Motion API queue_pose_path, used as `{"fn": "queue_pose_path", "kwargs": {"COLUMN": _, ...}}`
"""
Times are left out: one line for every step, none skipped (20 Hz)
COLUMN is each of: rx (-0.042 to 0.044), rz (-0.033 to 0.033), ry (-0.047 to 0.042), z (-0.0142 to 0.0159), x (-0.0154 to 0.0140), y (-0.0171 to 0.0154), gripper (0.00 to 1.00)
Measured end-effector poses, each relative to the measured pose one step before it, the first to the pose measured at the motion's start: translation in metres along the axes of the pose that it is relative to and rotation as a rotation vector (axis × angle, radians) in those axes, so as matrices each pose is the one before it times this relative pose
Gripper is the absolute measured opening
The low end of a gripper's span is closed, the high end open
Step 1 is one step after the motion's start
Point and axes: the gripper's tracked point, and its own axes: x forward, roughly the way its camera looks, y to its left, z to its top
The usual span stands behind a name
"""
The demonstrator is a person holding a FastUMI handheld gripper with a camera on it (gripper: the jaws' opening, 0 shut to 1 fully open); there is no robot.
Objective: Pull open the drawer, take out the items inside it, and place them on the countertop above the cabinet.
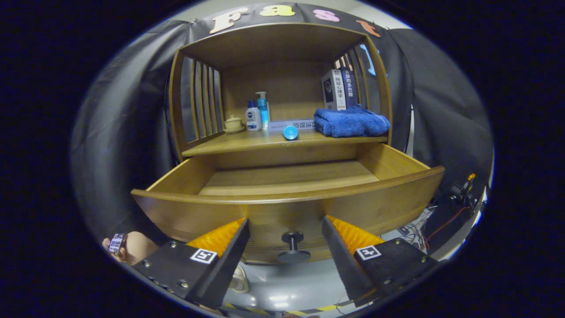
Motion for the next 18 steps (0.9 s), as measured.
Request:
{"fn": "queue_pose_path", "kwargs": {"rx": 0.00113, "rz": 0.00062, "ry": 0.00297, "z": 0.00035, "x": -0.00002, "y": 0.00006, "gripper": 0.99}}
{"fn": "queue_pose_path", "kwargs": {"rx": 0.00086, "rz": -0.00143, "ry": -0.00300, "z": 0.00106, "x": 0.00126, "y": 0.00053, "gripper": 0.99}}
{"fn": "queue_pose_path", "kwargs": {"rx": -0.00219, "rz": -0.00197, "ry": 0.00168, "z": 0.00084, "x": 0.00143, "y": 0.00071, "gripper": 0.99}}
{"fn": "queue_pose_path", "kwargs": {"rx": -0.00551, "rz": -0.00064, "ry": -0.00432, "z": 0.00120, "x": 0.00154, "y": -0.00075, "gripper": 0.99}}
{"fn": "queue_pose_path", "kwargs": {"rx": -0.00038, "rz": 0.00517, "ry": -0.00682, "z": 0.00383, "x": 0.00211, "y": -0.00123, "gripper": 0.99}}
{"fn": "queue_pose_path", "kwargs": {"rx": 0.00501, "rz": 0.00835, "ry": -0.00200, "z": 0.00385, "x": 0.00309, "y": -0.00070, "gripper": 0.99}}
{"fn": "queue_pose_path", "kwargs": {"rx": 0.00111, "rz": 0.00381, "ry": -0.01850, "z": 0.00687, "x": 0.00314, "y": -0.00007, "gripper": 0.99}}
{"fn": "queue_pose_path", "kwargs": {"rx": -0.01966, "rz": 0.00249, "ry": 0.03745, "z": -0.00631, "x": 0.00462, "y": -0.00178, "gripper": 1.00}}
{"fn": "queue_pose_path", "kwargs": {"rx": -0.00516, "rz": -0.00527, "ry": -0.03930, "z": 0.00604, "x": 0.00135, "y": 0.00005, "gripper": 1.00}}
{"fn": "queue_pose_path", "kwargs": {"rx": -0.01407, "rz": -0.00206, "ry": 0.03044, "z": -0.00118, "x": 0.00394, "y": -0.00026, "gripper": 1.00}}
{"fn": "queue_pose_path", "kwargs": {"rx": 0.00919, "rz": -0.00132, "ry": -0.02583, "z": 0.00480, "x": 0.00350, "y": 0.00140, "gripper": 0.99}}
{"fn": "queue_pose_path", "kwargs": {"rx": 0.00398, "rz": 0.00083, "ry": 0.01227, "z": 0.00040, "x": 0.00836, "y": 0.00094, "gripper": 1.00}}
{"fn": "queue_pose_path", "kwargs": {"rx": 0.00104, "rz": -0.00047, "ry": -0.01545, "z": 0.00452, "x": 0.00253, "y": 0.00014, "gripper": 1.00}}
{"fn": "queue_pose_path", "kwargs": {"rx": -0.00522, "rz": 0.00019, "ry": 0.00488, "z": 0.00054, "x": 0.01106, "y": 0.00002, "gripper": 1.00}}
{"fn": "queue_pose_path", "kwargs": {"rx": 0.00106, "rz": -0.00112, "ry": -0.00836, "z": 0.00263, "x": 0.00761, "y": 0.00069, "gripper": 1.00}}
{"fn": "queue_pose_path", "kwargs": {"rx": 0.00073, "rz": -0.00079, "ry": 0.00370, "z": 0.00179, "x": 0.00788, "y": -0.00005, "gripper": 1.00}}
{"fn": "queue_pose_path", "kwargs": {"rx": -0.00121, "rz": -0.00049, "ry": -0.00392, "z": 0.00244, "x": 0.00665, "y": 0.00052, "gripper": 1.00}}
{"fn": "queue_pose_path", "kwargs": {"rx": -0.00099, "rz": 0.00209, "ry": 0.00003, "z": 0.00148, "x": 0.00526, "y": 0.00091, "gripper": 1.00}}
